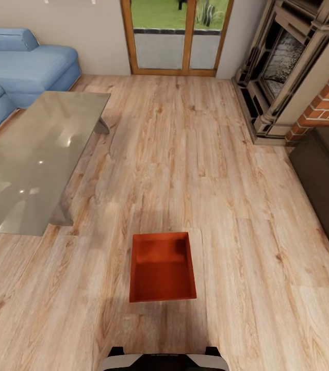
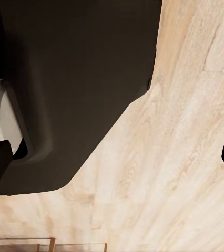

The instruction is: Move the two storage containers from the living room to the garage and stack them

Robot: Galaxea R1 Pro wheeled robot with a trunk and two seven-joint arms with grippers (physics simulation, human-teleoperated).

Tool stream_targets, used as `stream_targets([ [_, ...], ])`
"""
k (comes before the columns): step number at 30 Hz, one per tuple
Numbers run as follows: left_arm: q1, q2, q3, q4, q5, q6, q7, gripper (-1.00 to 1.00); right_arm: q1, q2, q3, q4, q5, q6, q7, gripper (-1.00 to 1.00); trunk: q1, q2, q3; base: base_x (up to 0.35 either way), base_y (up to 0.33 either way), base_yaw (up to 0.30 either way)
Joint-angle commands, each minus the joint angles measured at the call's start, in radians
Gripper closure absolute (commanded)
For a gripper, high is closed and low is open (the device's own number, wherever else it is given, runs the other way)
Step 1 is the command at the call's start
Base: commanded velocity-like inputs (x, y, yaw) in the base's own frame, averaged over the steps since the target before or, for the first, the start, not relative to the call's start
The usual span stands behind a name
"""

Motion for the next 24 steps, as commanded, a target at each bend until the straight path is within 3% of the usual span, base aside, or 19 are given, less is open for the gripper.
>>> stream_targets([
  [1,0.0,0.0,0.0,0.001,0.01,-0.002,-0.005,-1.0,0.0,0.0,0.008,0.0,-0.008,-0.002,-0.004,-1.0,0.0,-0.001,-0.001,0.0,-0.001,0.0],
  [24,0.0,0.001,0.0,0.001,0.008,-0.002,-0.005,-1.0,0.0,0.002,0.01,0.0,-0.006,-0.001,-0.003,-1.0,0.0,-0.001,-0.01,0.0,0.0,0.01],
])
